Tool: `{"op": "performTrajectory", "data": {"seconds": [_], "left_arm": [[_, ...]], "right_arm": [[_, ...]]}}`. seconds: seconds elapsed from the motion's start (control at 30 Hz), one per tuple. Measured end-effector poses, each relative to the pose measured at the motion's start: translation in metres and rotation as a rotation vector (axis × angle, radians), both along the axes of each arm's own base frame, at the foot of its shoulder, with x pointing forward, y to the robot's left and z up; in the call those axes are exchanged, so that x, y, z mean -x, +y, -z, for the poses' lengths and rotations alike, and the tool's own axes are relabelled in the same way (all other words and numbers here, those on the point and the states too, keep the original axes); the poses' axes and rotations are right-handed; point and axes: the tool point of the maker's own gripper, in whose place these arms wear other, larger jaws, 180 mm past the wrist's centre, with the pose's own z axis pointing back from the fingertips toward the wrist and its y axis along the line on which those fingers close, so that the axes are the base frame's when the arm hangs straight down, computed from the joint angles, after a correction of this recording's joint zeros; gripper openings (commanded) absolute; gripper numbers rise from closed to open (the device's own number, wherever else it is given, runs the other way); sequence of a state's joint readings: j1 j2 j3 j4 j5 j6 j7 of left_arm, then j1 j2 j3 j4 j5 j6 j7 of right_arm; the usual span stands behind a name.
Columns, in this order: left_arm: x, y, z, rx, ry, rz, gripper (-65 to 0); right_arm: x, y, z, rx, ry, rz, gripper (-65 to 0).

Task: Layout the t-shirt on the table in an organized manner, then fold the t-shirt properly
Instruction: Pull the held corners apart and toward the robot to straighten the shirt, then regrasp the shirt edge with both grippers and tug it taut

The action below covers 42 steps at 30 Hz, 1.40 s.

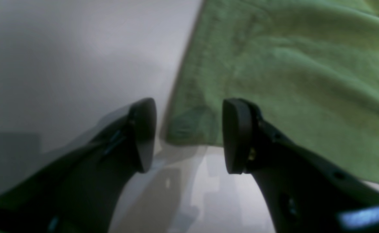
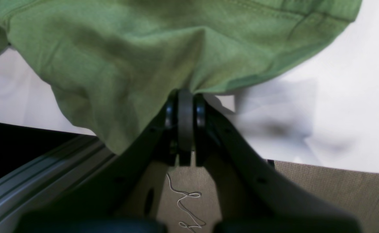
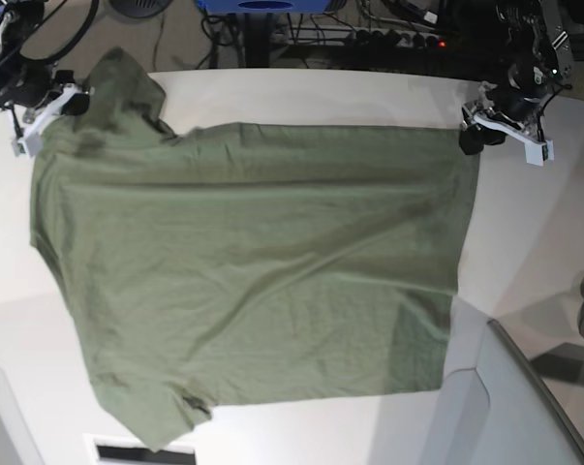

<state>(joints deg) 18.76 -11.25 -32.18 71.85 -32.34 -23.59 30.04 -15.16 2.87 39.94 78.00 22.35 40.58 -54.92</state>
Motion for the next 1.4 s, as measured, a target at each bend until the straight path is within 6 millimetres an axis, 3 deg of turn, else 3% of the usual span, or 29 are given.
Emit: {"op": "performTrajectory", "data": {"seconds": [0.1,0.2,0.33,0.5,0.63,0.73,0.83,0.9,1.03,1.2,1.4], "left_arm": [[-0.003,-0.008,0.003,0.017,-0.008,0.018,-35.1],[-0.015,-0.023,0.005,0.038,-0.024,0.050,-40.8],[-0.018,-0.031,0.009,0.063,-0.016,0.053,-65.0],[-0.019,-0.033,0.005,0.048,0.004,0.086,-65.0],[-0.008,-0.039,-0.006,0.003,0.050,0.150,-65.0],[-0.005,-0.039,-0.018,-0.022,0.068,0.181,-65.0],[-0.011,-0.027,-0.039,-0.055,0.025,0.163,-65.0],[-0.003,-0.022,-0.046,-0.073,0.038,0.165,-65.0],[0.018,-0.008,-0.052,-0.110,0.080,0.151,-65.0],[0.027,-0.011,-0.053,-0.114,0.090,0.165,-65.0],[0.014,-0.013,-0.053,-0.107,0.071,0.155,-65.0]], "right_arm": [[0.000,0.000,0.000,0.000,0.000,0.000,-65.0],[0.000,0.000,0.000,0.001,0.001,-0.004,-65.0],[0.000,0.000,0.000,0.001,0.001,-0.004,-65.0],[0.004,-0.017,-0.015,0.105,0.017,-0.037,-65.0],[-0.013,-0.033,-0.049,0.211,-0.073,-0.071,-65.0],[-0.022,-0.033,-0.065,0.235,-0.121,-0.088,-65.0],[-0.009,-0.034,-0.061,0.244,-0.043,-0.107,-65.0],[-0.007,-0.034,-0.060,0.243,-0.035,-0.108,-65.0],[-0.007,-0.032,-0.061,0.235,-0.041,-0.107,-65.0],[0.005,-0.032,-0.056,0.236,0.017,-0.123,-65.0],[-0.019,-0.029,-0.064,0.231,-0.019,-0.126,-65.0]]}}
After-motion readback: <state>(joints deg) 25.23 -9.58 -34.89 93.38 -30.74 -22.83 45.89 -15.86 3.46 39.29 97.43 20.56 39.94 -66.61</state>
